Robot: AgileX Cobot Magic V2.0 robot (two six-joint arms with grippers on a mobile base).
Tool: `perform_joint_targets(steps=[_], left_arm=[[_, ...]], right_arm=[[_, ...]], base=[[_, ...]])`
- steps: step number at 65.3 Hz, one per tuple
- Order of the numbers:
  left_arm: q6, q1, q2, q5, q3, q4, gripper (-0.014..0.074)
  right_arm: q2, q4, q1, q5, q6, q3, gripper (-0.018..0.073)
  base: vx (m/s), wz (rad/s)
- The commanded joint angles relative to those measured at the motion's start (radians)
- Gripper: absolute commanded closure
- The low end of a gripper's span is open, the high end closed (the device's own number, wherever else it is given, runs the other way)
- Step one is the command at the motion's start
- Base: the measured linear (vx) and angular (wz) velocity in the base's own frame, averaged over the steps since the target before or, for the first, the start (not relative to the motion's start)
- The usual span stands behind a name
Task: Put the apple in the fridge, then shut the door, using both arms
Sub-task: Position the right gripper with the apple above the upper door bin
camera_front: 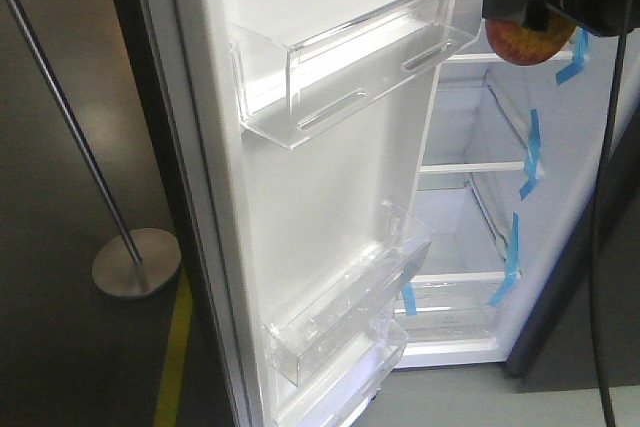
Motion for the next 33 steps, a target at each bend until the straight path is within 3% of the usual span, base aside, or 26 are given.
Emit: perform_joint_targets(steps=[1,33], left_arm=[[-0.002,-0.003,-0.017,-0.067,0.015,-0.001,0.0604],[-0.002,-0.003,-0.017,-0.067,0.015,-0.001,0.0604]], right_arm=[[-0.037,0.032,0.001,-0.061,-0.007,-0.032,0.0384],[-0.037,0.032,0.001,-0.061,-0.007,-0.032,0.0384]], base=[[0.00,0.00],[0.00,0.00]])
